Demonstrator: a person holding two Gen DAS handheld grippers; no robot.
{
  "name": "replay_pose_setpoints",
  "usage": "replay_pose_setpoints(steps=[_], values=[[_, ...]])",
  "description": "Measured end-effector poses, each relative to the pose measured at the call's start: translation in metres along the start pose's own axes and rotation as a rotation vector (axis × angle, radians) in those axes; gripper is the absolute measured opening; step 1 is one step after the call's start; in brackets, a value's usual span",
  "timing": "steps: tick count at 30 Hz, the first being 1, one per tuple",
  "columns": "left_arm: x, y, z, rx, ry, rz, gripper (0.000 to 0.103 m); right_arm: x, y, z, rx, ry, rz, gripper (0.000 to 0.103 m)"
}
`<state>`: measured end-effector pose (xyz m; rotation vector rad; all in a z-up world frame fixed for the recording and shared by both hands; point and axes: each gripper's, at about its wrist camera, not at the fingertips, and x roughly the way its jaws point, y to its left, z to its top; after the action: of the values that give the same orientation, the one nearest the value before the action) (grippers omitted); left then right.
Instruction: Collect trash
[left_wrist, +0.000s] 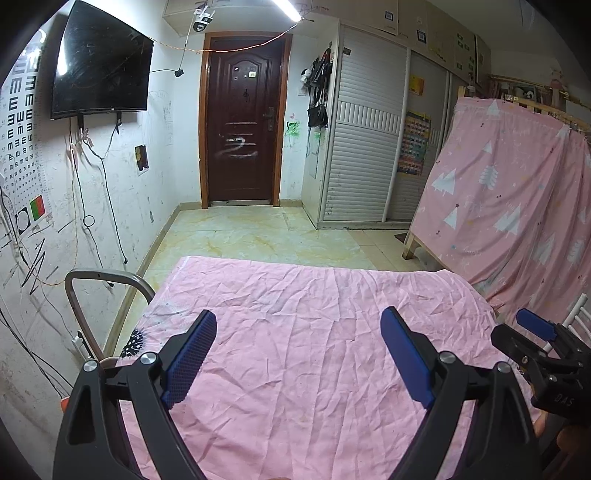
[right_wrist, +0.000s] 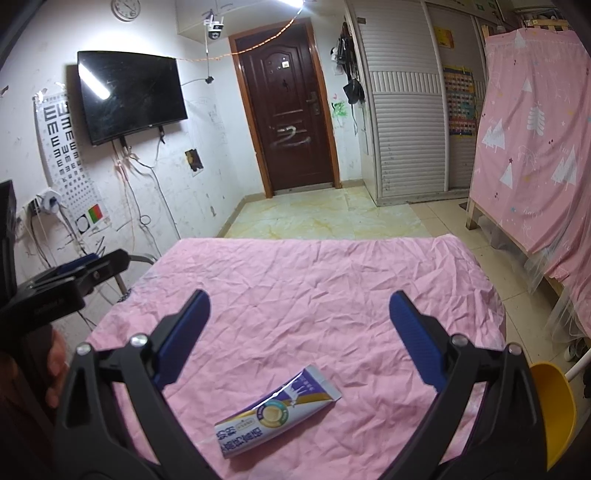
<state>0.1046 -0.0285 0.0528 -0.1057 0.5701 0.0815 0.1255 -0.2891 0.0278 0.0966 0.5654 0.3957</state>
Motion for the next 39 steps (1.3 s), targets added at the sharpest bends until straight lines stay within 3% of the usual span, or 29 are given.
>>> replay_pose_setpoints(steps=[39], values=[[0.0028,0.0085,-0.0031,-0.027,0.024,0.004,0.081,0.0023,0.0041,-0.0023,-0.003,0.004,0.002,0.094]])
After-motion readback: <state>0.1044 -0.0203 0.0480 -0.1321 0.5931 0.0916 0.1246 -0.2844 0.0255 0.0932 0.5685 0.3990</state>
